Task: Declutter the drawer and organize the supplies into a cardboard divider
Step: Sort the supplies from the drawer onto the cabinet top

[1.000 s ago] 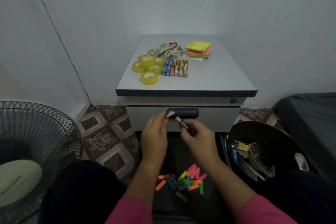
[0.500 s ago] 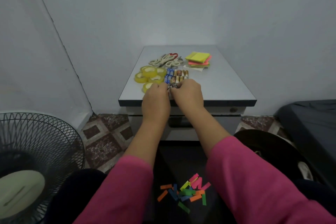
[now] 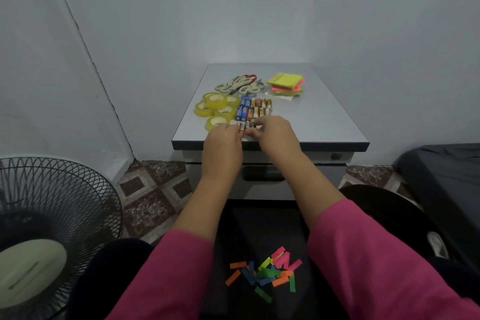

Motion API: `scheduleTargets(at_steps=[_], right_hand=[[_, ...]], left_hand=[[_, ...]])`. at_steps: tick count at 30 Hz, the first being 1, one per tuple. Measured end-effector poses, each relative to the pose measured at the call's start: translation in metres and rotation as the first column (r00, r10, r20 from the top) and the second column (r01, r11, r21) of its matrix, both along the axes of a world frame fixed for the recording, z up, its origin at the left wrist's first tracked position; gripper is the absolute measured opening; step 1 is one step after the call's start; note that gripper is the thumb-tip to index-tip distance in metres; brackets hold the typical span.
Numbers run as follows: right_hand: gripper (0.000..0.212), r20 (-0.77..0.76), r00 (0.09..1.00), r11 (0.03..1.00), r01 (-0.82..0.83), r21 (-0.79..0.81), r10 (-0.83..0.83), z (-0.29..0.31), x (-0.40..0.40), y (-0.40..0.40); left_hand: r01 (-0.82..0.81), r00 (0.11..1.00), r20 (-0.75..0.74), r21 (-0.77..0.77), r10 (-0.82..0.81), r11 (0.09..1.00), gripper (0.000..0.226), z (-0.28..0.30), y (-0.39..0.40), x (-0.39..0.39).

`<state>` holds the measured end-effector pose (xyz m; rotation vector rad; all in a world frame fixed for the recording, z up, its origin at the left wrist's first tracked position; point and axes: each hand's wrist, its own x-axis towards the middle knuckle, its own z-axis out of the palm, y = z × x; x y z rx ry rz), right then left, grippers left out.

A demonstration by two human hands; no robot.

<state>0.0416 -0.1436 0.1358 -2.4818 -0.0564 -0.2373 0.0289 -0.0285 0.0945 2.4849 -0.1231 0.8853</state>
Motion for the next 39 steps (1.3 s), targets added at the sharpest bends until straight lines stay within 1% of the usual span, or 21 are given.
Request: scheduleTargets(at_steps=[3, 7, 12, 14, 18, 22, 30, 35, 39], right_hand=[[0.038, -0.003, 1.0, 1.0, -0.004, 0.021, 0.004, -0.002, -0.002, -0.004], [0.03, 0.026, 1.0, 1.0, -0.005, -0.01, 0.005, -0.004, -0.004, -0.004], [0.028, 0.045, 0.999, 0.999, -0.011, -0.043, 0.013, -0.005, 0.001, -0.001], [0.028, 0.051, 0.999, 0.998, -0.002, -0.059, 0.005, -0.006, 0.002, -0.002], [0.024, 0.033, 0.999, 0.999, 0.032, -0.016, -0.032, -0.009, 0.003, -0.004], [0.012, 0.016, 0.999, 0.988, 0.037, 0.153, -0.04, -0.015, 0.002, -0.005], [0.01, 0.013, 0.999, 0.991, 0.05, 0.121, -0.052, -0.013, 0.003, 0.0], [0.012, 0.027, 0.999, 0.984, 0.029, 0.177, -0.035, -0.016, 0.005, -0.004], [0.012, 0.015, 1.0, 0.985, 0.012, 0.175, -0.015, -0.019, 0.007, -0.005]], left_hand=[[0.003, 1.0, 0.004, -0.039, -0.003, 0.999, 0.017, 0.0, 0.001, -0.003], [-0.018, 0.999, -0.051, -0.041, 0.016, 0.999, 0.017, 0.005, -0.002, -0.001], [-0.078, 0.991, -0.108, -0.031, 0.074, 0.996, 0.016, 0.012, -0.003, 0.003], [-0.098, 0.99, -0.111, -0.054, 0.091, 0.994, 0.014, 0.013, -0.004, 0.002], [-0.116, 0.988, -0.119, -0.126, 0.101, 0.985, 0.013, 0.013, -0.002, 0.001], [-0.086, 0.993, -0.097, -0.177, 0.07, 0.98, 0.011, 0.01, -0.003, 0.0], [-0.11, 0.993, -0.062, -0.186, 0.1, 0.976, 0.008, 0.008, -0.003, 0.004], [-0.086, 0.996, -0.005, -0.171, 0.087, 0.981, 0.01, 0.001, -0.005, 0.0], [-0.095, 0.995, -0.006, -0.186, 0.095, 0.978, 0.011, -0.001, -0.004, -0.001]])
